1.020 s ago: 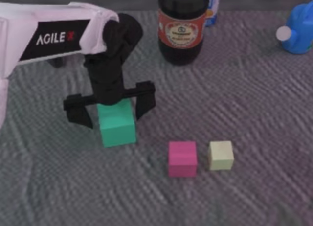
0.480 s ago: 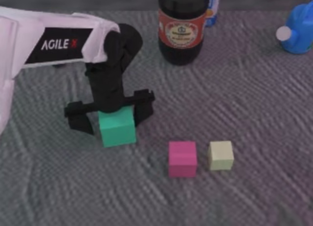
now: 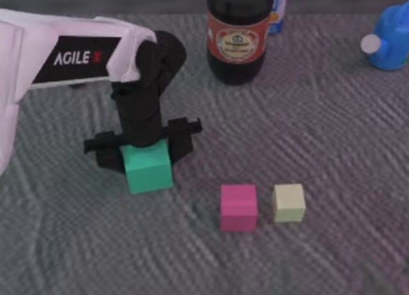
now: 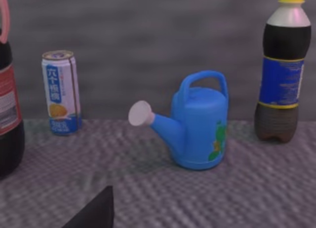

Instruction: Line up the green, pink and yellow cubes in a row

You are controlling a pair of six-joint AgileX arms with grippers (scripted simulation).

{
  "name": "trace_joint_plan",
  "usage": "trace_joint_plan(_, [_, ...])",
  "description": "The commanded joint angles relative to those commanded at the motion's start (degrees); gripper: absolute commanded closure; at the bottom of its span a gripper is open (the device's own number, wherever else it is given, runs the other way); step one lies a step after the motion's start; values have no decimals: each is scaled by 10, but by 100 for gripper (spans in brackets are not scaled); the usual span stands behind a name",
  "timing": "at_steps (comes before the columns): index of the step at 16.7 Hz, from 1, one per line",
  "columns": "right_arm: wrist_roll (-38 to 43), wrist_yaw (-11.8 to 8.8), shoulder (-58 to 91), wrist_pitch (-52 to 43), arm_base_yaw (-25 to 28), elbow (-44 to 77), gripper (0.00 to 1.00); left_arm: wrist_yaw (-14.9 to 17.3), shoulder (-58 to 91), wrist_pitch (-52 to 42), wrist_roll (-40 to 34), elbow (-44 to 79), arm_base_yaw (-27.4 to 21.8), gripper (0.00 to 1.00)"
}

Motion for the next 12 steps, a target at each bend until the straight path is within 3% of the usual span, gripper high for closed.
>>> trace_joint_plan(2, [0,0,0,0,0,0,0,0,0,0,0,0,0,98])
trace_joint_plan(3, [0,0,0,0,0,0,0,0,0,0,0,0,0,100])
trace_joint_plan(12, [0,0,0,0,0,0,0,-1,-5,-4,2,2,1,100])
